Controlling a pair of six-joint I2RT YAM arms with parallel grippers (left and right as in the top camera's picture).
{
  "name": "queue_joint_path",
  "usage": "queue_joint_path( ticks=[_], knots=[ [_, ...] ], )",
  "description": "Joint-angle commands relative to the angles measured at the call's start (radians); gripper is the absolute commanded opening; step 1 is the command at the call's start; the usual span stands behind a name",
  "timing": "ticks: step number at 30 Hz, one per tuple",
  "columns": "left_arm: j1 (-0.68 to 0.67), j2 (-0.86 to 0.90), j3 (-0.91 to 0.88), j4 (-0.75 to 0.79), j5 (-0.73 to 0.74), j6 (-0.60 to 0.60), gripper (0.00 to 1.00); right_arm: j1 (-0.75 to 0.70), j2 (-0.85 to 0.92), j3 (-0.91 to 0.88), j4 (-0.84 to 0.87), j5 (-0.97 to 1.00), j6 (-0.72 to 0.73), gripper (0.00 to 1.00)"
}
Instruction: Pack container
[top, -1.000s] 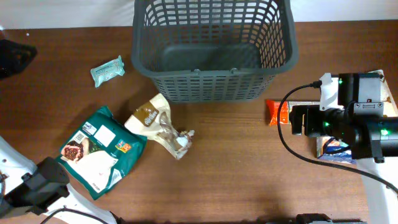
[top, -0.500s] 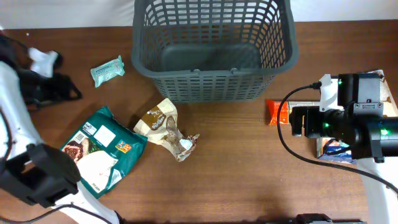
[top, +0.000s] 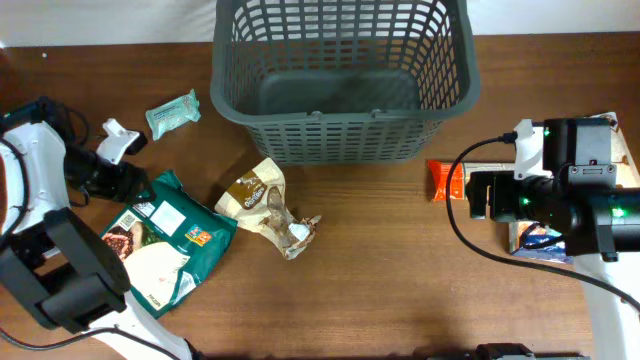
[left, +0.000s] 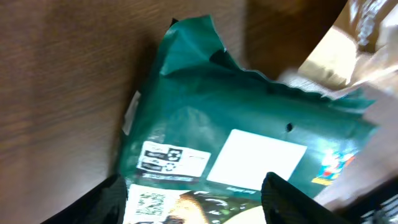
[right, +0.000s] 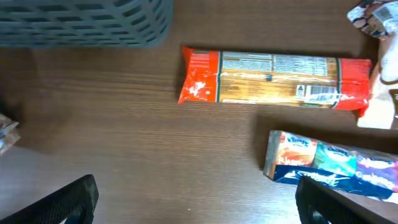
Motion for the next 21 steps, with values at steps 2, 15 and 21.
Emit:
queue_joint_path(
  ticks=[2, 15, 21],
  knots=[
    [0.005, -0.007, -0.010, 0.013, -0.119, 0.116, 0.65, 0.005, -0.001, 0.014, -0.017, 0.072, 0.009, 0.99],
    [0.003, -0.002, -0.209, 0.171, -0.073, 0.132, 0.70, 0.005, -0.001, 0.014, -0.025, 0.156, 0.009, 0.99],
    [-0.028, 0.009, -0.237, 0.219, -0.061, 0.132, 0.68, 0.005, -0.001, 0.014, -0.016, 0.156, 0.009, 0.99]
  ],
)
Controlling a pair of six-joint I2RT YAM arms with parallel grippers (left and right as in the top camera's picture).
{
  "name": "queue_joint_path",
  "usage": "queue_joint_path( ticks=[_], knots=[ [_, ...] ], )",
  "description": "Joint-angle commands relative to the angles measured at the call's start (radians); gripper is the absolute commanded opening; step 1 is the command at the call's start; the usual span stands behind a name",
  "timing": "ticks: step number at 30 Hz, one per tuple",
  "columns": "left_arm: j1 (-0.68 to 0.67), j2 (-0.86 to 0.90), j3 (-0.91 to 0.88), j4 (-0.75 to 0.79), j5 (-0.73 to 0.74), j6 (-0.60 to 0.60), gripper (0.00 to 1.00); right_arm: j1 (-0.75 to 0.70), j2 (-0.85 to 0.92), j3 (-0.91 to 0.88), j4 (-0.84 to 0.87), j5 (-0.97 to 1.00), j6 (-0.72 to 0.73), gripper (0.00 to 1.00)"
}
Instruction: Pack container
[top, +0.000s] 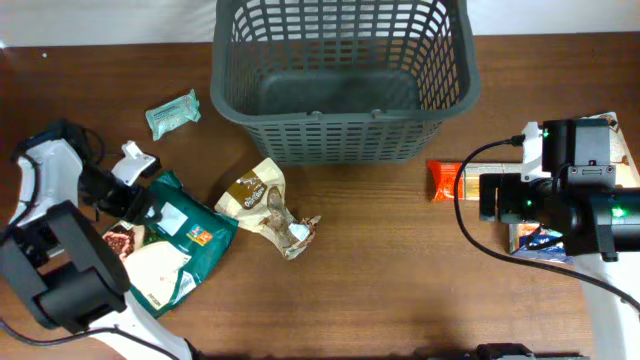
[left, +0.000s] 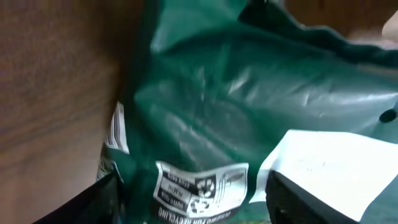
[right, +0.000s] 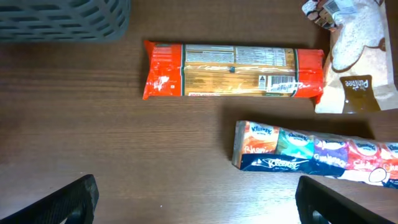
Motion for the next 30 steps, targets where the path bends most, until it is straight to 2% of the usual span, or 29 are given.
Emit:
queue_joint_path(
  ticks=[1, 5, 20, 24, 25, 28, 30],
  knots=[
    [-0.020, 0.017, -0.029, 0.018, 0.034, 0.024, 0.68, 0.005, -0.001, 0.014, 0.003, 0.027, 0.009, 0.99],
    [-0.020, 0.069, -0.029, 0.019, 0.053, 0.016, 0.62, 0.005, -0.001, 0.014, 0.004, 0.027, 0.009, 0.99],
    [-0.020, 0.280, -0.029, 0.039, 0.057, -0.036, 0.59, 0.005, -0.001, 0.014, 0.003, 0.027, 0.009, 0.99],
    [-0.020, 0.286, -0.025, 0.053, 0.022, -0.096, 0.74, 0.005, -0.001, 0.014, 0.003, 0.031, 0.009, 0.99],
    [-0.020, 0.286, -0.021, 0.053, 0.014, -0.104, 0.85, 0.005, -0.001, 0.014, 0.003, 0.035, 0.009, 0.99],
    [-0.020, 0.286, -0.019, 0.042, 0.005, -0.118, 0.85, 0.005, -0.001, 0.014, 0.002, 0.044, 0.009, 0.99],
    [-0.019, 0.286, -0.019, 0.029, 0.006, -0.118, 0.82, 0.005, -0.001, 0.014, 0.002, 0.053, 0.009, 0.99]
  ],
)
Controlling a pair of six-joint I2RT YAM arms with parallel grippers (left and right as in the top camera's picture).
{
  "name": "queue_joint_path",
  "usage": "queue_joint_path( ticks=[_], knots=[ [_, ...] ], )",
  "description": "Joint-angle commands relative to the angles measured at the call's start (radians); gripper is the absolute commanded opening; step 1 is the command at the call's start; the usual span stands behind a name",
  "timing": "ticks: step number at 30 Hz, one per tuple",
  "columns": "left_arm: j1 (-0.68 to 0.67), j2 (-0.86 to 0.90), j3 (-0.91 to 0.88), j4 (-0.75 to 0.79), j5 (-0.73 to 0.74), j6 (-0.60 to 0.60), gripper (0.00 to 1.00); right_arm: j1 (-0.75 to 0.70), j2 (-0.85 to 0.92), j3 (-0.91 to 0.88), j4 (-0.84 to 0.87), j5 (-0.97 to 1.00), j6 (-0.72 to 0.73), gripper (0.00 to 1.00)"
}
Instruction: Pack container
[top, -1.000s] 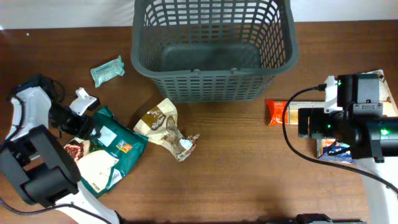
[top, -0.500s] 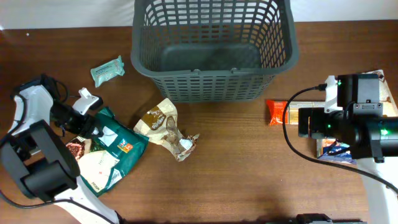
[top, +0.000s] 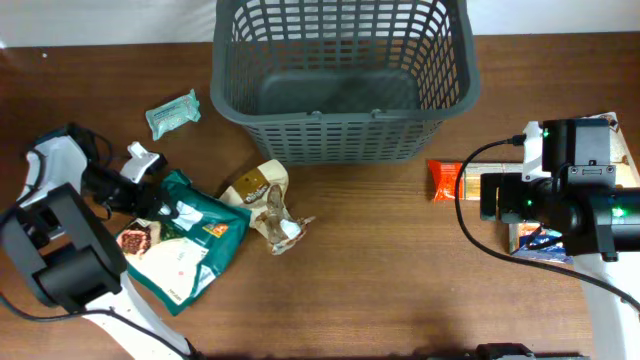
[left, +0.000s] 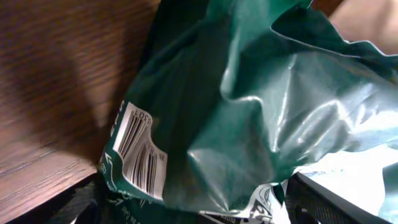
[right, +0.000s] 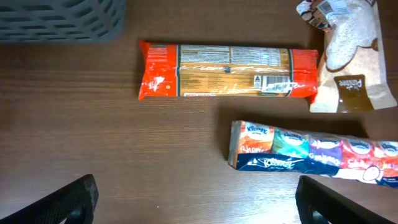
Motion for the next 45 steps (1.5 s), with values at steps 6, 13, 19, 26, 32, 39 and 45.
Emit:
queue_joint_path(
  ticks=[6, 13, 19, 26, 32, 39, 45],
  knots=[
    [-0.028, 0.137, -0.064, 0.046, -0.106, -0.049, 0.42, 0.005, -0.001, 0.014, 0.003, 0.038, 0.010, 0.99],
    [-0.028, 0.137, -0.064, 0.046, -0.106, -0.049, 0.02, 0.005, -0.001, 0.014, 0.003, 0.038, 0.010, 0.99],
    [-0.027, 0.137, -0.010, 0.030, -0.055, -0.076, 0.02, 0.005, -0.001, 0.014, 0.003, 0.037, 0.010, 0.99],
    [-0.025, 0.137, 0.201, -0.085, 0.121, -0.151, 0.02, 0.005, -0.001, 0.014, 0.003, 0.037, 0.017, 0.99],
    [-0.025, 0.137, 0.403, -0.195, 0.176, -0.254, 0.02, 0.005, -0.001, 0.014, 0.003, 0.037, 0.017, 0.99],
    [-0.025, 0.137, 0.631, -0.375, 0.234, -0.256, 0.02, 0.005, -0.001, 0.014, 0.004, 0.037, 0.017, 0.99],
    [-0.025, 0.137, 0.764, -0.456, 0.246, -0.257, 0.02, 0.005, -0.001, 0.014, 0.011, 0.037, 0.017, 0.99]
  ],
)
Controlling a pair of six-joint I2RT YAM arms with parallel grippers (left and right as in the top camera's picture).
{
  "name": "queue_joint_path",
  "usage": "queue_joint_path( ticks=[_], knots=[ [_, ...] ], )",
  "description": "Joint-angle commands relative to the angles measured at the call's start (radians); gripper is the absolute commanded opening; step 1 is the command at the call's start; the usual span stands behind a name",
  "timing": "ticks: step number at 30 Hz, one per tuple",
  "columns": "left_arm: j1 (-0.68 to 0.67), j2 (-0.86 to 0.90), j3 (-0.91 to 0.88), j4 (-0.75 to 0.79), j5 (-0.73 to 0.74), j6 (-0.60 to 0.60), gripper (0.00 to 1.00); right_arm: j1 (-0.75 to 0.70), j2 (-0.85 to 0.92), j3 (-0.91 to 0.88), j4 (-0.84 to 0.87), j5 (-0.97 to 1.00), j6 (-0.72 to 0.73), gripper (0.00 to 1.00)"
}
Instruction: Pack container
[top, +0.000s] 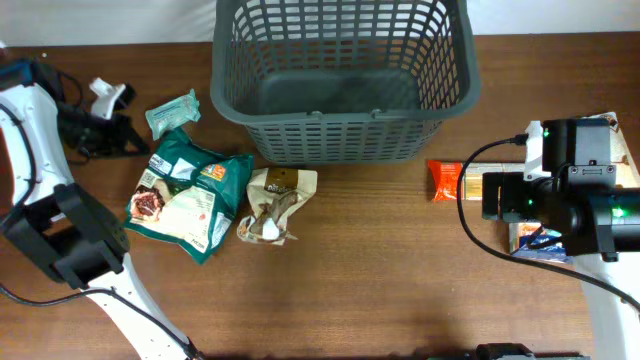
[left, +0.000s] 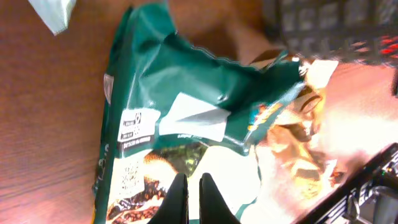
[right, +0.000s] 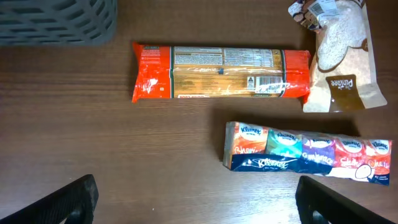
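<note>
The grey basket (top: 340, 130) stands at the back middle of the table. A green snack bag (top: 185, 195) lies flat to its left front, also seen below the left wrist as the green bag (left: 186, 81). My left gripper (left: 191, 186) is shut above the bag with nothing seen between its fingers. A tan bag (top: 272, 205) lies right of the green one. An orange pasta pack (right: 221, 64), a tissue pack (right: 308, 154) and a white-brown pouch (right: 339, 68) lie under my right gripper (right: 198, 202), which hangs open over bare wood.
A small teal packet (top: 172, 113) lies left of the basket, close to the left arm. The right arm's body covers most of the right-hand items in the overhead view. The table's far edge runs just behind the basket.
My left gripper was open astride the green bag's crumpled edge. It is now shut, higher and farther back-left. The green bag and tan bag lie closer to the basket. The right arm barely shifted.
First my left gripper hung open over the green bag. It then stood lower against the bag. After that it sat astride the bag's bunched edge, with the bag shifted. Now the bag lies flat farther back and the gripper is shut clear of it. The right gripper stayed open.
</note>
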Motion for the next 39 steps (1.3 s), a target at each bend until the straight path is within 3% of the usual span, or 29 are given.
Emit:
queue_joint_path(
  ticks=[1, 5, 6, 8, 9, 14, 15, 16, 19, 21, 23, 26, 29, 32, 39],
  knots=[
    [0.005, -0.006, 0.065, -0.016, 0.045, -0.011, 0.02, 0.005, -0.001, 0.014, 0.006, 0.016, 0.013, 0.99],
    [0.006, -0.006, 0.066, -0.016, 0.036, -0.031, 0.02, 0.005, -0.001, 0.014, 0.006, 0.016, 0.013, 0.99],
    [0.006, -0.006, 0.065, -0.016, 0.034, -0.034, 0.06, 0.005, -0.001, 0.014, 0.006, 0.016, 0.013, 0.99],
    [0.001, -0.006, 0.065, -0.016, 0.034, -0.033, 0.27, 0.005, -0.001, 0.014, 0.006, 0.016, 0.013, 0.99],
    [0.000, -0.006, 0.065, -0.015, 0.035, -0.033, 0.79, 0.005, -0.001, 0.014, 0.006, 0.016, 0.013, 0.99],
    [0.000, -0.006, 0.065, -0.016, 0.149, -0.034, 0.79, 0.005, -0.001, 0.014, 0.023, 0.016, 0.013, 0.99],
    [0.000, -0.006, 0.065, -0.016, 0.171, -0.033, 0.93, 0.005, -0.001, 0.014, 0.031, 0.016, 0.013, 0.99],
    [0.000, -0.006, 0.065, -0.016, 0.180, -0.033, 0.99, 0.005, -0.001, 0.014, 0.035, 0.016, 0.013, 0.99],
    [0.000, -0.006, 0.065, -0.016, 0.166, -0.034, 1.00, 0.005, -0.001, 0.014, 0.042, 0.016, 0.013, 0.99],
    [-0.002, -0.006, 0.065, -0.016, 0.101, -0.060, 0.82, 0.005, -0.001, 0.014, 0.042, 0.016, 0.013, 0.99],
    [-0.012, -0.006, 0.058, -0.016, -0.052, -0.122, 0.76, 0.005, -0.001, 0.014, 0.042, 0.016, 0.013, 0.99],
    [-0.021, -0.006, 0.037, -0.016, -0.187, -0.167, 0.83, 0.005, -0.001, 0.014, 0.040, 0.016, 0.013, 0.99],
    [-0.020, -0.006, 0.010, -0.015, -0.231, -0.164, 0.87, 0.005, -0.001, 0.014, 0.035, 0.016, 0.013, 0.99],
    [-0.018, -0.006, -0.037, 0.005, -0.221, -0.122, 0.96, 0.005, -0.001, 0.014, 0.031, 0.016, 0.013, 0.99],
    [-0.018, -0.005, -0.251, 0.122, -0.175, -0.024, 1.00, 0.005, -0.001, 0.014, 0.031, 0.016, 0.013, 0.99]
  ],
)
